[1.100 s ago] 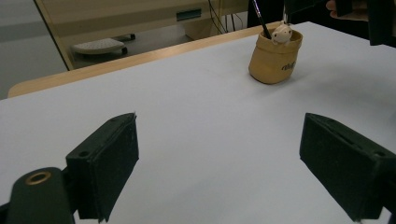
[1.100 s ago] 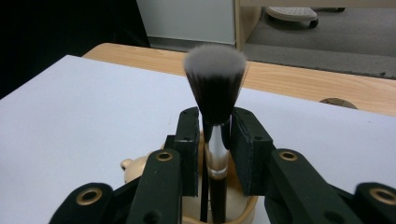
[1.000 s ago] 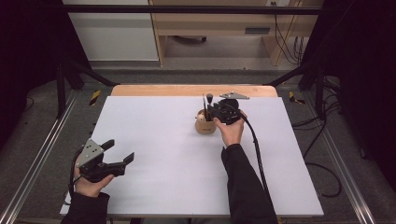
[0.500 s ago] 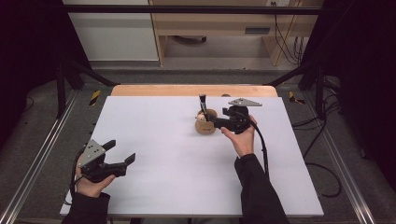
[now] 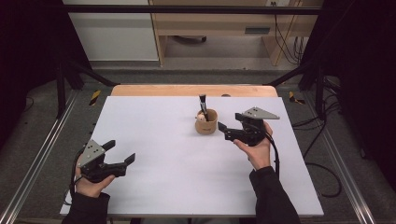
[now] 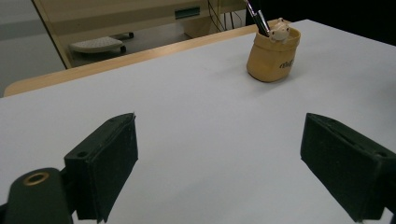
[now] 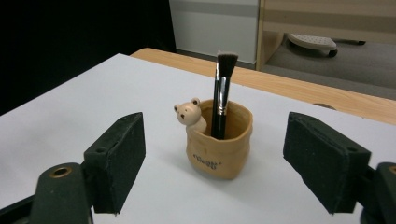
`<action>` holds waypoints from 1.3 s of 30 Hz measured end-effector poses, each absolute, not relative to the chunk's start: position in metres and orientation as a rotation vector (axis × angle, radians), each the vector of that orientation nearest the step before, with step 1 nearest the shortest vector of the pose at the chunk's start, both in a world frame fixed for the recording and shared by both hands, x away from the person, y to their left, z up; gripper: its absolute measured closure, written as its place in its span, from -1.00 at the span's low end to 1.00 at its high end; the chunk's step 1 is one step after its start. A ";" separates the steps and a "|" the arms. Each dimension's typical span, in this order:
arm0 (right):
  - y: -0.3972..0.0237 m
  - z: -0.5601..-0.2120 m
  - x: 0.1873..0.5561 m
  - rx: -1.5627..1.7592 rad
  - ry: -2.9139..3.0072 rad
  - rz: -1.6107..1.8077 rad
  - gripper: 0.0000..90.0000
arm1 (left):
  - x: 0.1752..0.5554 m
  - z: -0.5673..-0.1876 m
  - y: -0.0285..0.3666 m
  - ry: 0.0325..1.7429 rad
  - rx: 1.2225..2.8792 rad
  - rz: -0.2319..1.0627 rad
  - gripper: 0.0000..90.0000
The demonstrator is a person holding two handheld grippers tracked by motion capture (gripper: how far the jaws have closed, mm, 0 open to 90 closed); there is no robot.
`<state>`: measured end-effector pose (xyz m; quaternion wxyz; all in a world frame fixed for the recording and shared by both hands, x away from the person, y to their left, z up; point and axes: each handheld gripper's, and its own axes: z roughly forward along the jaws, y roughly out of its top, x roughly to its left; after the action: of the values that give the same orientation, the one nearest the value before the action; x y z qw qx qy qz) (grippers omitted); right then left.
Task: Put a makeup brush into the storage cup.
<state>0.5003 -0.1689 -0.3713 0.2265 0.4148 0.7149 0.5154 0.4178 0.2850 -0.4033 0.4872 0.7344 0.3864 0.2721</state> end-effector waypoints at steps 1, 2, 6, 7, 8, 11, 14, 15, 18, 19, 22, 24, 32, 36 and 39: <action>-0.172 -0.372 0.497 1.142 1.966 1.423 -0.54 | 0.418 -0.403 0.285 0.939 1.787 0.662 -0.76; -0.175 -0.372 0.494 1.141 1.964 1.417 -0.54 | 0.418 -0.403 0.285 0.940 1.787 0.663 -0.76; -0.191 -0.375 0.480 1.137 1.950 1.412 -0.57 | 0.418 -0.404 0.284 0.941 1.791 0.663 -0.76; -0.191 -0.375 0.480 1.137 1.950 1.412 -0.57 | 0.418 -0.404 0.284 0.942 1.792 0.663 -0.76; -0.194 -0.376 0.478 1.143 1.944 1.413 -0.59 | 0.418 -0.404 0.284 0.942 1.792 0.663 -0.77; -0.200 -0.378 0.472 1.133 1.931 1.416 -0.65 | 0.418 -0.404 0.284 0.943 1.792 0.665 -0.76; -0.205 -0.379 0.466 1.118 1.923 1.417 -0.68 | 0.418 -0.404 0.284 0.942 1.792 0.666 -0.76; -0.206 -0.380 0.464 1.116 1.920 1.419 -0.69 | 0.418 -0.404 0.284 0.943 1.791 0.666 -0.77; -0.212 -0.383 0.455 1.092 1.922 1.422 -0.74 | 0.418 -0.404 0.284 0.945 1.792 0.665 -0.77; -0.212 -0.383 0.455 1.092 1.922 1.422 -0.74 | 0.418 -0.404 0.284 0.945 1.793 0.664 -0.77; -0.217 -0.385 0.449 1.078 1.914 1.427 -0.77 | 0.418 -0.404 0.283 0.943 1.794 0.664 -0.77; -0.219 -0.386 0.445 1.082 1.907 1.430 -0.79 | 0.418 -0.404 0.283 0.942 1.793 0.665 -0.77; -0.232 -0.394 0.434 1.079 1.912 1.424 -0.86 | 0.418 -0.404 0.283 0.944 1.793 0.664 -0.77; -0.239 -0.400 0.428 1.069 1.914 1.429 -0.89 | 0.418 -0.404 0.283 0.943 1.793 0.666 -0.77; -0.242 -0.402 0.426 1.072 1.912 1.430 -0.89 | 0.418 -0.404 0.283 0.944 1.791 0.663 -0.77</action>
<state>0.4257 -0.2420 -0.4016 0.2592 0.3956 0.7056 0.5276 0.4184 0.2835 -0.4037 0.4843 0.7355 0.3878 0.2723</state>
